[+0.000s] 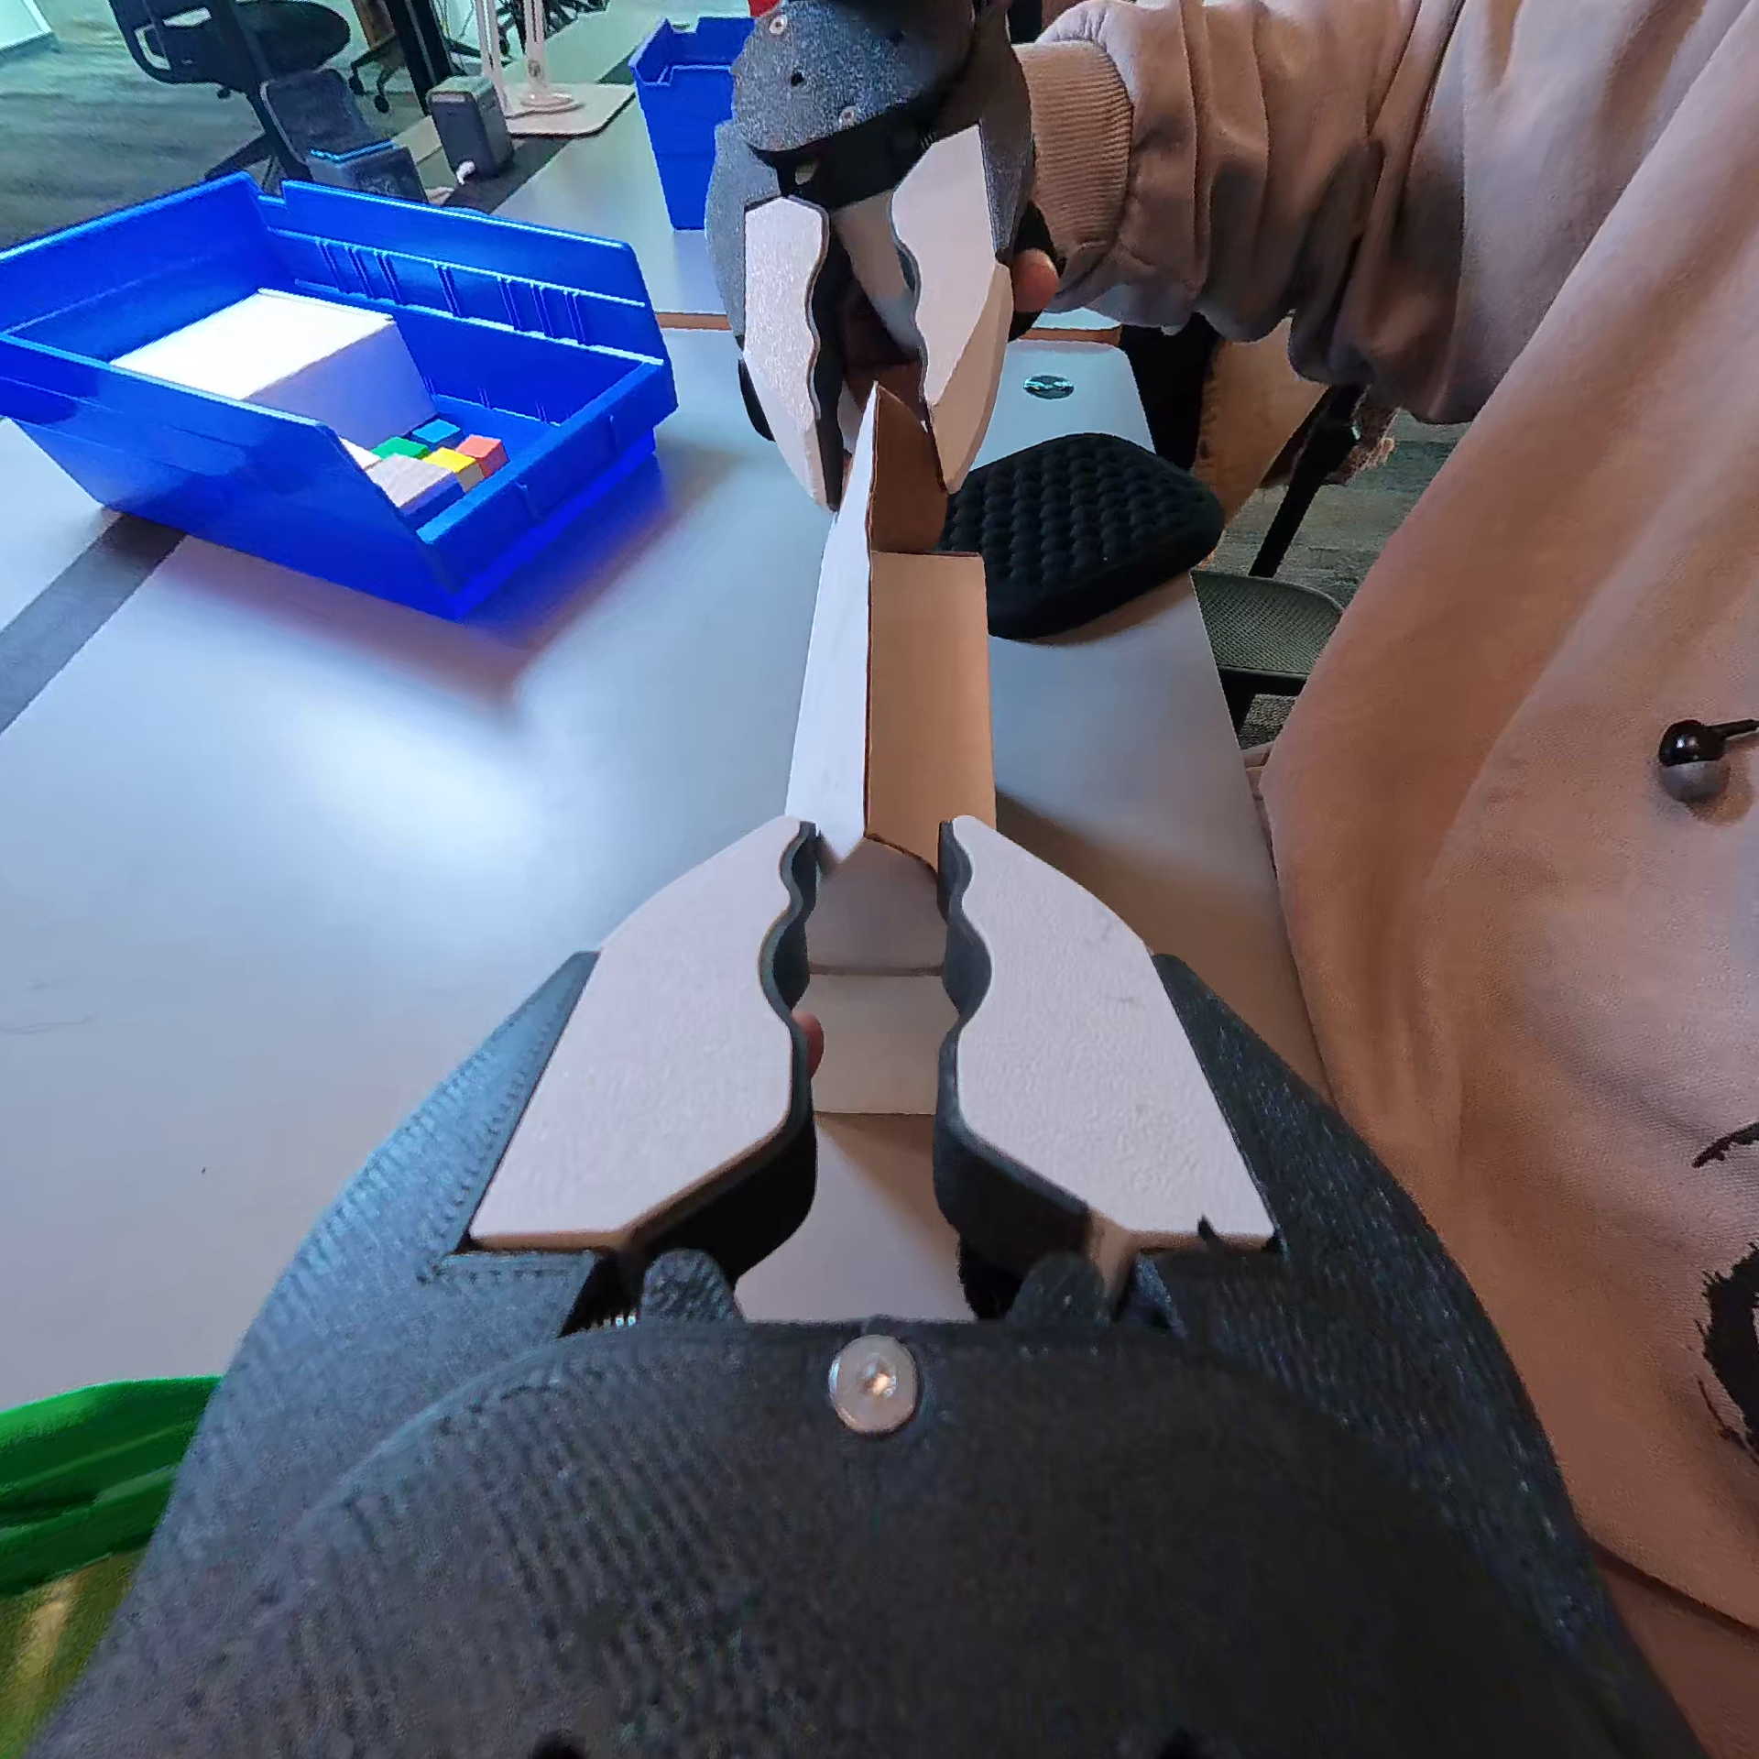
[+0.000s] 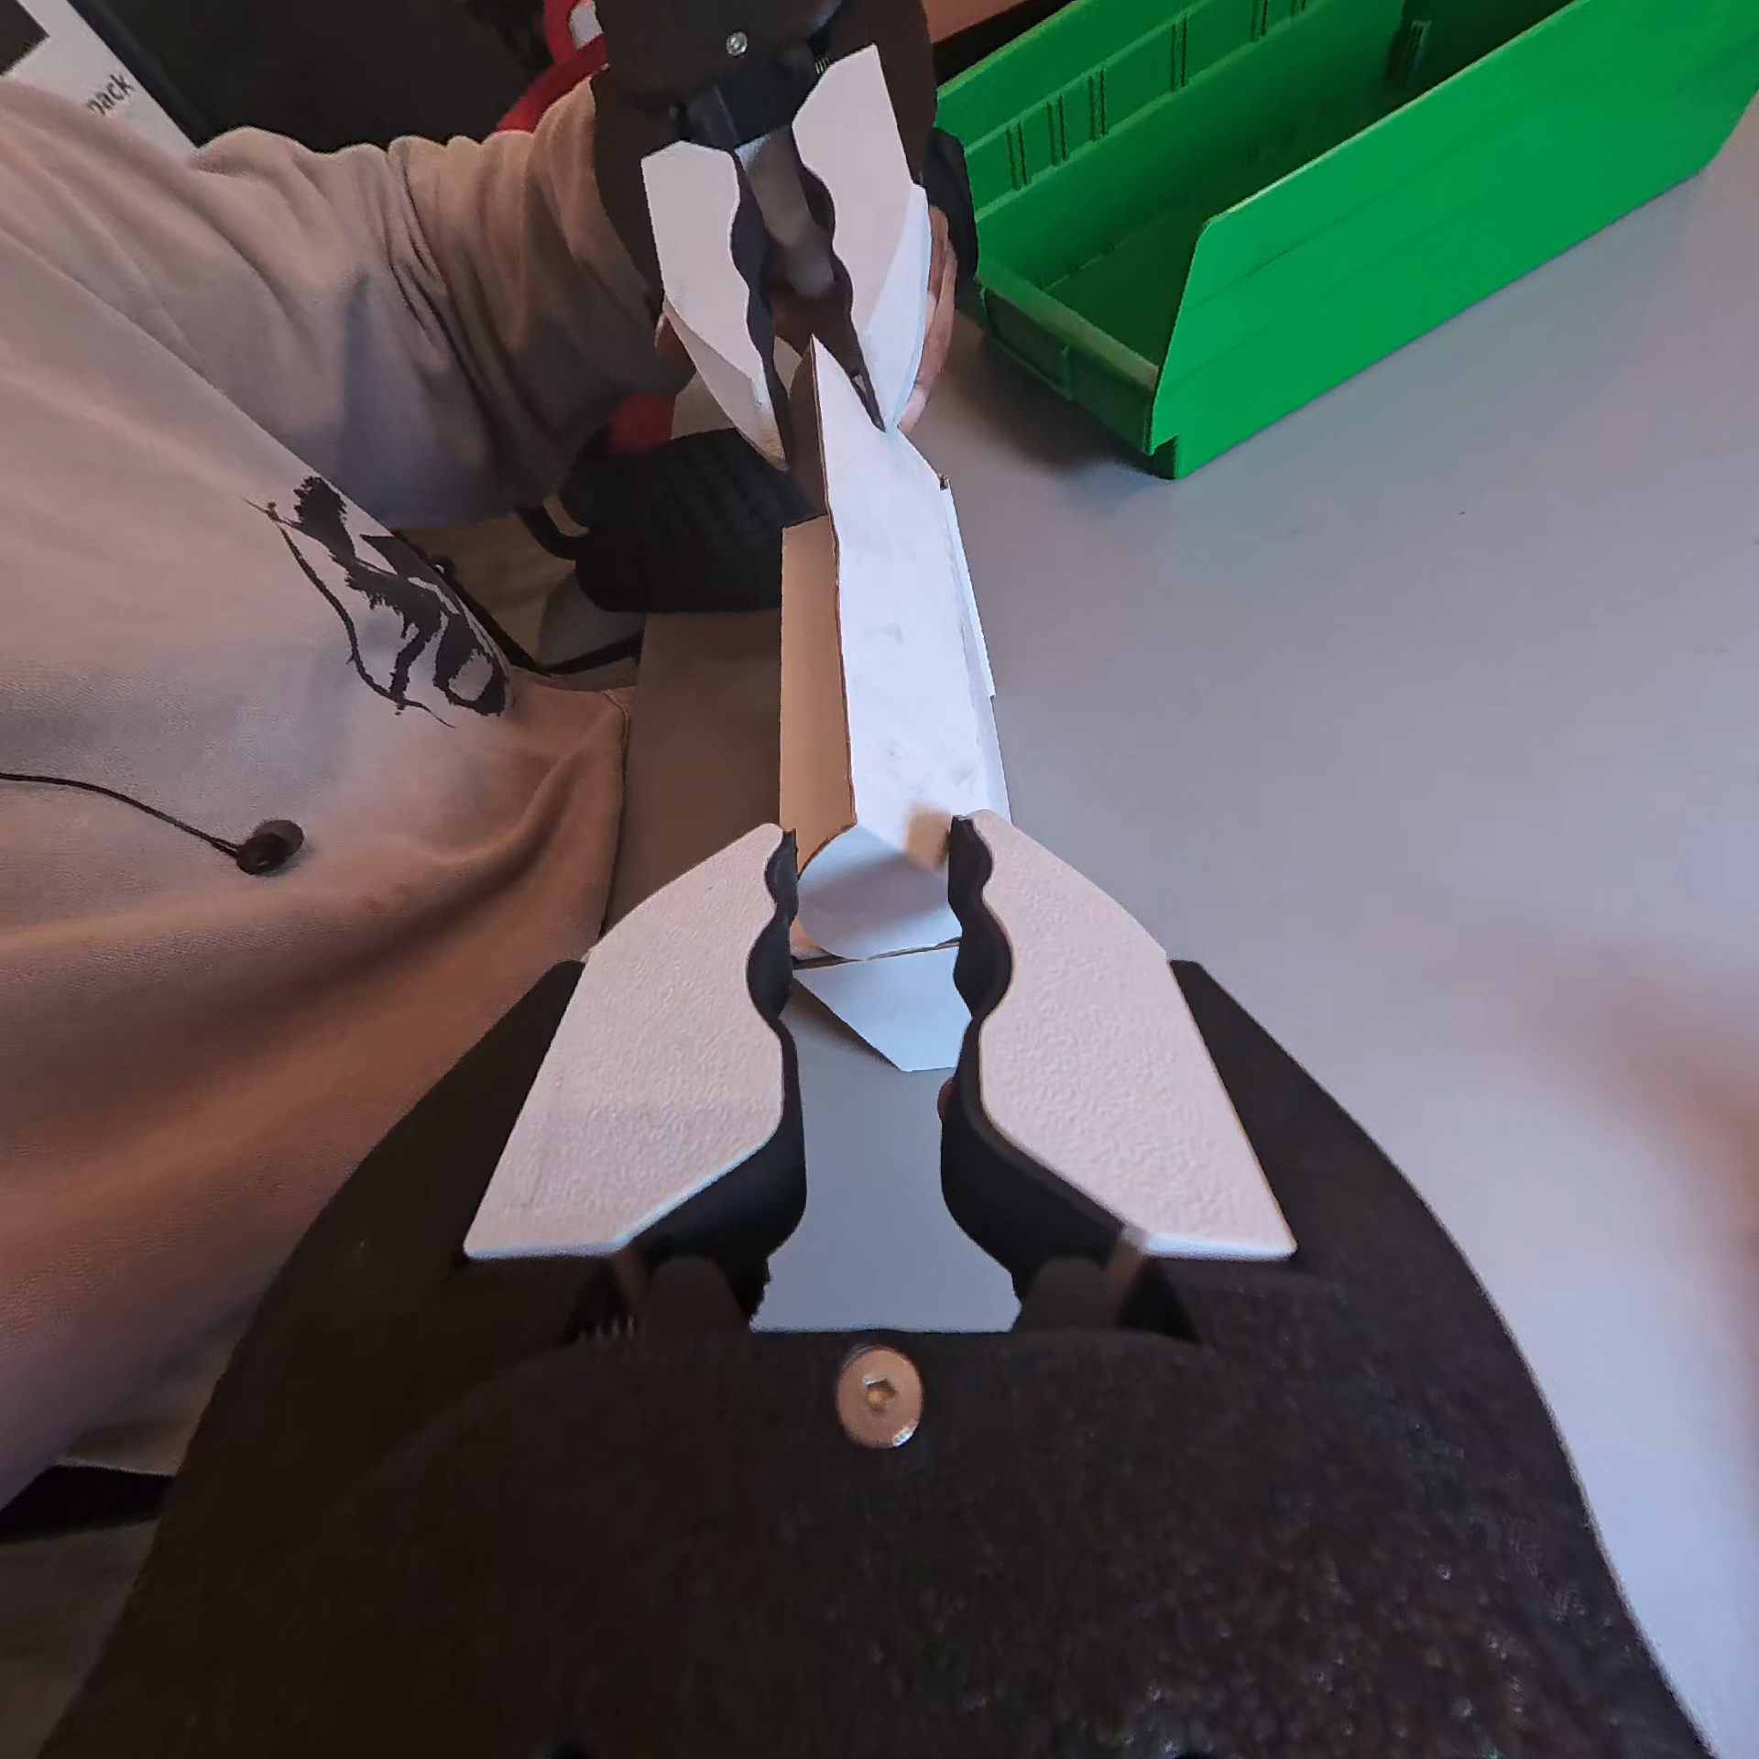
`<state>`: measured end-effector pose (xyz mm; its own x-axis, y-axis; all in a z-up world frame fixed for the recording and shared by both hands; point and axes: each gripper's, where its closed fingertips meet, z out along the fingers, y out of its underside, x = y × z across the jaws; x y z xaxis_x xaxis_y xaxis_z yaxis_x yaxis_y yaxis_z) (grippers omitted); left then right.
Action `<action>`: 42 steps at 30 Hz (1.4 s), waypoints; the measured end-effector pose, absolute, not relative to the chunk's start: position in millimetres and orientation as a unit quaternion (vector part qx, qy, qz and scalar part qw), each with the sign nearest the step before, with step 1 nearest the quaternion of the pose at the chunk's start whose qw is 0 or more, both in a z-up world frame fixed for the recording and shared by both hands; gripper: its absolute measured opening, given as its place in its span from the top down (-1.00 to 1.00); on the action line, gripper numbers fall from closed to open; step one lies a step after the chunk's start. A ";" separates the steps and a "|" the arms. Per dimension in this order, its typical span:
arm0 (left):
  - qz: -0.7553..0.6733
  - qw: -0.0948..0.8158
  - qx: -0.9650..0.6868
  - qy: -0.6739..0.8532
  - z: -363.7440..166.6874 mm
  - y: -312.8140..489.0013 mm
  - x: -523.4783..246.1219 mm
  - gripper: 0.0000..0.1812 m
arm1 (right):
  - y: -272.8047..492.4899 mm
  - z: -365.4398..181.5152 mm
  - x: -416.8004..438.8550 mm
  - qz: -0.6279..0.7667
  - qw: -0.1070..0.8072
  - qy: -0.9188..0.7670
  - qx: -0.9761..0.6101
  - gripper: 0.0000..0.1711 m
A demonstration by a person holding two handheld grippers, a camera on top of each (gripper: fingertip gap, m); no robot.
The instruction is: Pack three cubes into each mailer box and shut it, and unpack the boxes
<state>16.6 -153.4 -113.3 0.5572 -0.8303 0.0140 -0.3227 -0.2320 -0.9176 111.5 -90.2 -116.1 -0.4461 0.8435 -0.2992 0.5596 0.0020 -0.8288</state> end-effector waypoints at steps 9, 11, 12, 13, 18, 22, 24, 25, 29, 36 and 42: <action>-0.257 0.482 -0.746 0.381 -113.6 -153.4 16.4 0.74 | -91.1 -115.0 110.0 0.488 0.121 -0.668 -0.548 0.66; -0.261 0.480 -0.748 0.377 -113.5 -153.0 16.3 0.74 | -90.9 -114.9 109.4 0.483 0.130 -0.673 -0.545 0.67; -0.260 0.480 -0.749 0.375 -113.5 -152.7 16.2 0.74 | -91.0 -114.8 108.7 0.482 0.128 -0.668 -0.552 0.67; -0.258 0.481 -0.750 0.374 -113.5 -152.4 16.1 0.74 | -90.4 -114.5 107.4 0.483 0.125 -0.659 -0.562 0.68; -0.259 0.484 -0.750 0.369 -113.7 -153.1 17.0 0.74 | -92.4 -113.6 102.5 0.483 0.139 -0.653 -0.566 0.76; -0.260 0.483 -0.749 0.371 -113.8 -153.4 17.0 0.74 | -100.0 -99.4 105.3 0.507 0.154 -0.681 -0.505 0.64; -0.264 0.484 -0.747 0.372 -113.8 -153.6 17.1 0.74 | -97.3 -92.3 112.5 0.485 0.207 -0.728 -0.438 0.53; -0.265 0.485 -0.746 0.373 -113.8 -153.6 17.0 0.74 | -94.0 -93.5 115.8 0.462 0.228 -0.750 -0.414 0.49; -0.270 0.486 -0.742 0.376 -113.8 -153.9 17.1 0.74 | -86.4 -109.0 120.6 0.392 0.258 -0.800 -0.375 0.49; -0.270 0.485 -0.743 0.374 -114.1 -152.8 16.3 0.74 | -86.7 -115.8 116.0 0.412 0.212 -0.784 -0.412 0.65; -0.279 0.484 -0.746 0.362 -113.9 -151.8 15.5 0.74 | -87.0 -115.3 114.8 0.425 0.202 -0.757 -0.455 0.67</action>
